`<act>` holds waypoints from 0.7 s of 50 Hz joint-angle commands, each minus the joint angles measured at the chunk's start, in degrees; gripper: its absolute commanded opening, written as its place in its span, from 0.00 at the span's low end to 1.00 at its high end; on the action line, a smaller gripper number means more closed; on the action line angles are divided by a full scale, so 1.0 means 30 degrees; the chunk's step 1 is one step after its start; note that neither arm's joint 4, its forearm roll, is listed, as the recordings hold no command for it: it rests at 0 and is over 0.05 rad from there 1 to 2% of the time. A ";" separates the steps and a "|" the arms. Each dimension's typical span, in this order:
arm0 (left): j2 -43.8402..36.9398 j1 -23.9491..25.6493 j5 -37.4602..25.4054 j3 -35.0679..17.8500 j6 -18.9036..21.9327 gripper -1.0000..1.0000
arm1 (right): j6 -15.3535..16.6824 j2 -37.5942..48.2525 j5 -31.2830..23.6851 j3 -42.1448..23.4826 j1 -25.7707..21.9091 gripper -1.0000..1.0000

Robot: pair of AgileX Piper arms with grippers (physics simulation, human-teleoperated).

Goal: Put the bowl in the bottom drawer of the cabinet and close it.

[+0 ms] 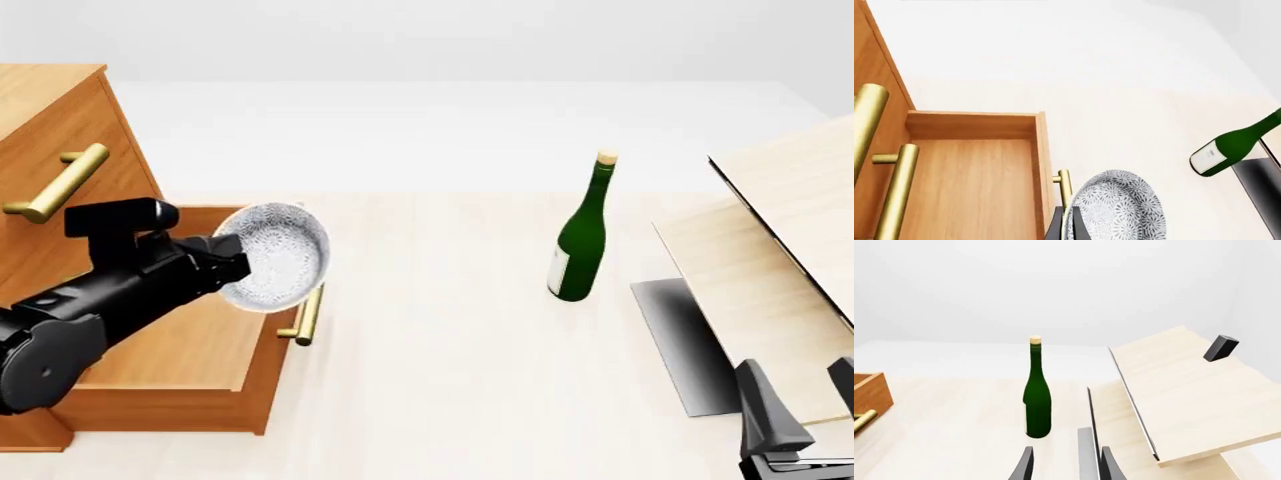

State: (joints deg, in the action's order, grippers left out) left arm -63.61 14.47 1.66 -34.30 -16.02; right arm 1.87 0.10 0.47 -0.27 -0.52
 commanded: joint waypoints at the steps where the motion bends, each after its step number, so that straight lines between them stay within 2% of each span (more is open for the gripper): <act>1: 0.0146 -0.1041 0.0115 0.0191 0.0106 0.00 | 0.0003 -0.0002 0.0008 0.0000 -0.0008 1.00; 9: 0.0336 -0.2210 0.0156 0.0491 0.0261 0.00 | 0.0016 0.0001 -0.0003 0.0000 0.0005 1.00; 35: 0.0270 -0.4569 0.0576 0.1152 0.0497 0.00 | 0.0029 -0.0002 0.0011 0.0000 -0.0007 1.00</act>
State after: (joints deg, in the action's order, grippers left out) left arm -62.69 3.50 2.66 -31.24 -15.07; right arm 1.94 0.09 0.50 -0.27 -0.54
